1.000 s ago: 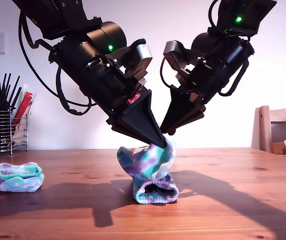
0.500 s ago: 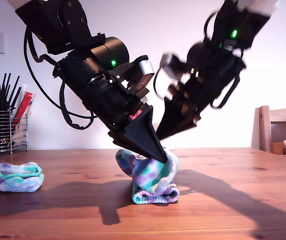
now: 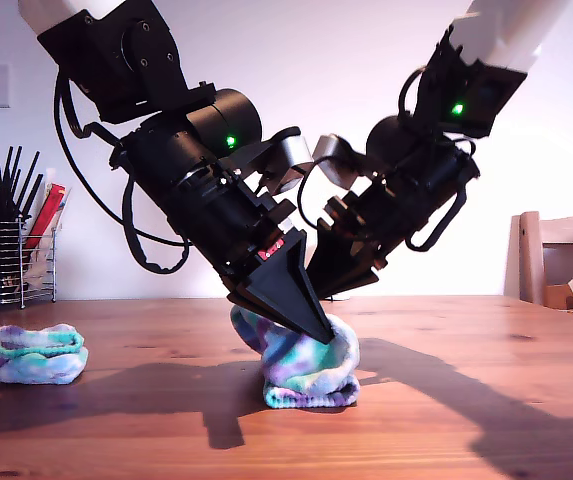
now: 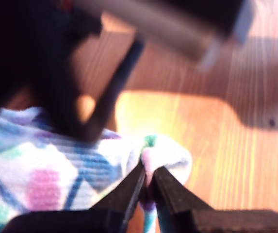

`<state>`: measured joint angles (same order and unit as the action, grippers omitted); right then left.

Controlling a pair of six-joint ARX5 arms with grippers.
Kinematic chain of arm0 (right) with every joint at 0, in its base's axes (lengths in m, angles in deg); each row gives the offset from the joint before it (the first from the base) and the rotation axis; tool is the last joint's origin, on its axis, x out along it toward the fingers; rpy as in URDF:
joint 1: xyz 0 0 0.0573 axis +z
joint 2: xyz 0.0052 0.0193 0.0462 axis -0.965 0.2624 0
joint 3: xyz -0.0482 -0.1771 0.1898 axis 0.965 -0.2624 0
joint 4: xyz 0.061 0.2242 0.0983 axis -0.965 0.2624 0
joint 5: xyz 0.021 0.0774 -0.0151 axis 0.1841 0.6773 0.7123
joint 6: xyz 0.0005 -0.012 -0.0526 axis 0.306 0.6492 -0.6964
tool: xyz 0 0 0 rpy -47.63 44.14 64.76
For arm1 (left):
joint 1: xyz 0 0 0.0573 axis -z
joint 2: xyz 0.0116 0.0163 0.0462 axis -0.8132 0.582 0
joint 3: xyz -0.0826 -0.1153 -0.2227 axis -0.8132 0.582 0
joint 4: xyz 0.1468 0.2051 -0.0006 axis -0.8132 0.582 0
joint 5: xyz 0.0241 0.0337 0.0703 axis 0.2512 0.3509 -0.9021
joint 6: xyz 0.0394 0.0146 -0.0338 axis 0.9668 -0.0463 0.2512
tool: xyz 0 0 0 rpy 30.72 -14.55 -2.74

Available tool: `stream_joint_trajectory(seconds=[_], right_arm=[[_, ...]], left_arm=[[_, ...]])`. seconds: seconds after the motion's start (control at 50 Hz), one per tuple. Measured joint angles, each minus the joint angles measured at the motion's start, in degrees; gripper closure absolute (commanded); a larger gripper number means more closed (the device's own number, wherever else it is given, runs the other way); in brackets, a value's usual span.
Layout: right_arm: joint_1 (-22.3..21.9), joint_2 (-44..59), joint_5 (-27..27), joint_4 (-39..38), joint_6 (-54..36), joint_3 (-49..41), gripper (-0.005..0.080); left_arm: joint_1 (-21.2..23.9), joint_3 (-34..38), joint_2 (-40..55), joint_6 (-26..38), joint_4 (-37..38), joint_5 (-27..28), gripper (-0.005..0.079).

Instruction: Fold the socks in front of you. After folding them, place them to the left side.

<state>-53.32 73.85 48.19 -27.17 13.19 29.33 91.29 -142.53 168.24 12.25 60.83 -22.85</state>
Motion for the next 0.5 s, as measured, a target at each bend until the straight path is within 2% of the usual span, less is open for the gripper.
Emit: stream_joint_trajectory(seconds=[0.32,0.5], right_arm=[[0.00,3.54,-0.09,-1.05,0.39,0.00,0.0765],[0.00,4.22,-2.23,-1.66,0.07,0.00,0.0765]], left_arm=[[0.15,0.00,0.00,0.33,0.55,0.94,0.0766],[0.15,0.00,0.00,0.35,2.99,1.49,0.0766]])
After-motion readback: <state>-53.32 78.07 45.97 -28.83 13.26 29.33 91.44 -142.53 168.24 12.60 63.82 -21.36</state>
